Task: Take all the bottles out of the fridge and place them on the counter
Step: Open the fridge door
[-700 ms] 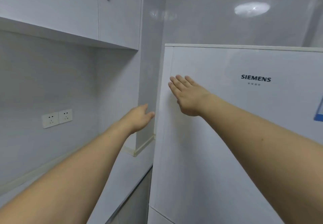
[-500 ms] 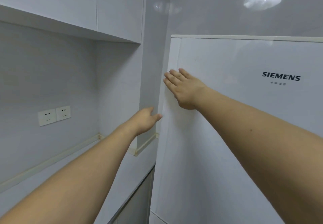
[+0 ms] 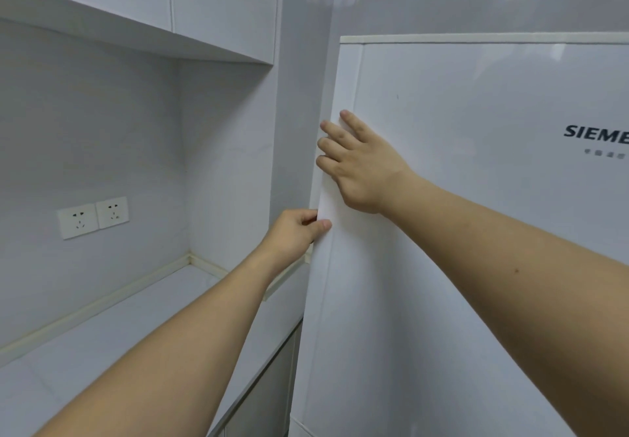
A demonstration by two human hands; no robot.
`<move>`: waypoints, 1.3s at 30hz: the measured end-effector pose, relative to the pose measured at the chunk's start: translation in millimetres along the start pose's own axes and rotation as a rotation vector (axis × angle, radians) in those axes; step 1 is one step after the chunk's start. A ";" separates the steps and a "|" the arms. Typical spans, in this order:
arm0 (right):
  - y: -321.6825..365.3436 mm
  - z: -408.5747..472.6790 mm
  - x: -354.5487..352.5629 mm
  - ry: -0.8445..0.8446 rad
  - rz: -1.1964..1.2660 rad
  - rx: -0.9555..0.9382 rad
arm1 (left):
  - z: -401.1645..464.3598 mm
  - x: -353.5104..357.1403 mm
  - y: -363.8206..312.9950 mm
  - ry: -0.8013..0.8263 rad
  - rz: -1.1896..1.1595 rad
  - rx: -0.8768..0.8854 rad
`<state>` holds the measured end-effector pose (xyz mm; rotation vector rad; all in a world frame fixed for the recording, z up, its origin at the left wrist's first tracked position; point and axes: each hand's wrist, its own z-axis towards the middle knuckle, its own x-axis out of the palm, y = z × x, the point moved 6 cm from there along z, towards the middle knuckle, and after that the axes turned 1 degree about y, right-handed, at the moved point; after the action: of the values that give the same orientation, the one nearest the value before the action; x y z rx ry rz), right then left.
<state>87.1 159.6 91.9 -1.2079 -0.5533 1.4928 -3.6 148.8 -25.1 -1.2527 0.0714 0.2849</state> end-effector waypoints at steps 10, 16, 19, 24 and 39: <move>-0.3 -0.1 -2.4 -0.082 0.031 0.019 | -0.5 -1.3 6.7 -0.044 -0.055 -0.018; 5.0 -0.8 -7.9 -0.130 0.009 0.029 | -9.1 -2.5 7.4 -0.024 -0.103 -0.029; 8.4 -4.0 -13.5 -0.171 0.011 0.026 | -15.1 -7.4 8.6 -0.026 -0.096 -0.039; 13.2 -5.2 -30.3 -0.228 0.037 0.023 | -28.2 -14.4 6.9 -0.049 -0.056 -0.046; 37.2 -39.5 -118.5 -0.384 0.131 -0.034 | -135.7 -27.6 -30.8 -0.162 -0.025 -0.108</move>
<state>93.7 29.5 91.6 -1.0011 -0.7679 1.8500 -8.6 7.3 -33.6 -1.3319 -0.0997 0.3717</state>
